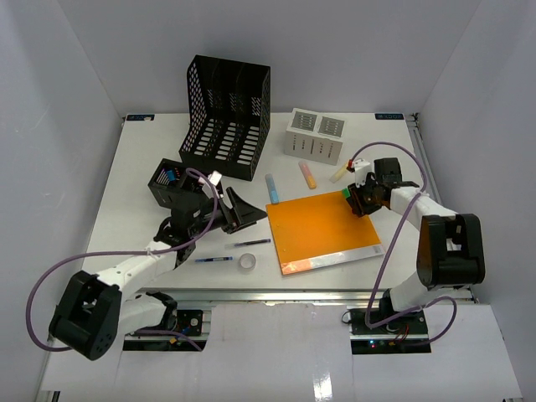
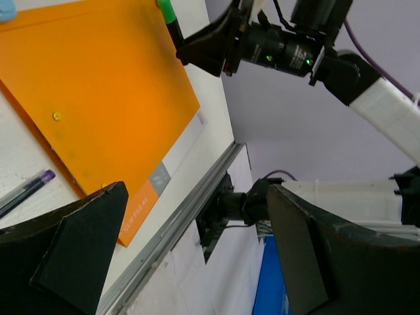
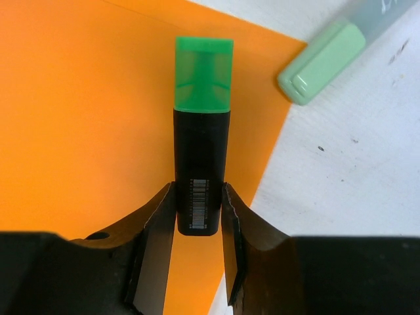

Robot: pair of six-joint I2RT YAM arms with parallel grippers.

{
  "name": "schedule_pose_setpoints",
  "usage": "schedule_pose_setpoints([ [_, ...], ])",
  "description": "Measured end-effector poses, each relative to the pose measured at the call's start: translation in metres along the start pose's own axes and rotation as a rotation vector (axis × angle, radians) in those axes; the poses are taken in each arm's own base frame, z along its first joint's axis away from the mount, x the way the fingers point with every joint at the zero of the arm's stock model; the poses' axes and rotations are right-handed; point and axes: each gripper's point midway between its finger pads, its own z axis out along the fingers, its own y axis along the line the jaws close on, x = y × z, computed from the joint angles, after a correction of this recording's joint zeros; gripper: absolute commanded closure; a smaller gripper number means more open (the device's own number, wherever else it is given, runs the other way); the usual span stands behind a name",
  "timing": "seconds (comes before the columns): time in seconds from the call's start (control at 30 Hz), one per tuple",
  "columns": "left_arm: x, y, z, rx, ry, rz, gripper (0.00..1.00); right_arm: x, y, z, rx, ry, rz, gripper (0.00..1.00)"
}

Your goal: Organize the desk

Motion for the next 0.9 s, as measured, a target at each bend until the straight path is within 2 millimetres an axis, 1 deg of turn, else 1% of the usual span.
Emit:
schedule_pose_setpoints([
  [0.17,-0.012,0.001,0.023,-0.019,-0.056,-0.038,0.02,-0.025,0.021,-0.026,-0.094,-0.115,-0.054,0.92],
  [0.3,-0.019,0.003,0.046,-0.035,-0.085,-0.066,0.02,-0.039,0.046,-0.042,-0.201,-0.18,-0.099,0.92],
  [0.37,-0.022,0.0,0.06,-0.034,-0.091,-0.07,0.02,-0.041,0.063,-0.045,-0.265,-0.192,-0.116,0.92],
  [0.5,-0.025,-0.008,0.096,-0.021,-0.087,-0.071,0.02,-0.048,0.108,-0.05,-0.405,-0.211,-0.177,0.92],
  [0.57,-0.023,-0.009,0.11,-0.02,-0.079,-0.072,0.02,-0.052,0.129,-0.054,-0.471,-0.223,-0.198,0.92],
  [0.63,-0.021,-0.009,0.123,-0.022,-0.071,-0.072,0.02,-0.055,0.142,-0.058,-0.524,-0.236,-0.205,0.92],
  [0.7,-0.018,-0.006,0.135,-0.029,-0.067,-0.072,0.05,-0.06,0.149,-0.063,-0.557,-0.252,-0.204,0.92],
  [0.73,-0.016,-0.004,0.138,-0.035,-0.064,-0.074,0.07,-0.062,0.151,-0.064,-0.568,-0.259,-0.202,0.92],
  [0.77,-0.013,-0.001,0.141,-0.042,-0.061,-0.076,0.11,-0.063,0.152,-0.066,-0.577,-0.266,-0.201,0.92],
  [0.83,-0.009,0.003,0.146,-0.054,-0.058,-0.08,0.14,-0.065,0.154,-0.069,-0.588,-0.276,-0.2,0.92],
  [0.9,-0.005,0.006,0.149,-0.064,-0.053,-0.085,0.21,-0.068,0.156,-0.072,-0.593,-0.29,-0.201,0.92],
])
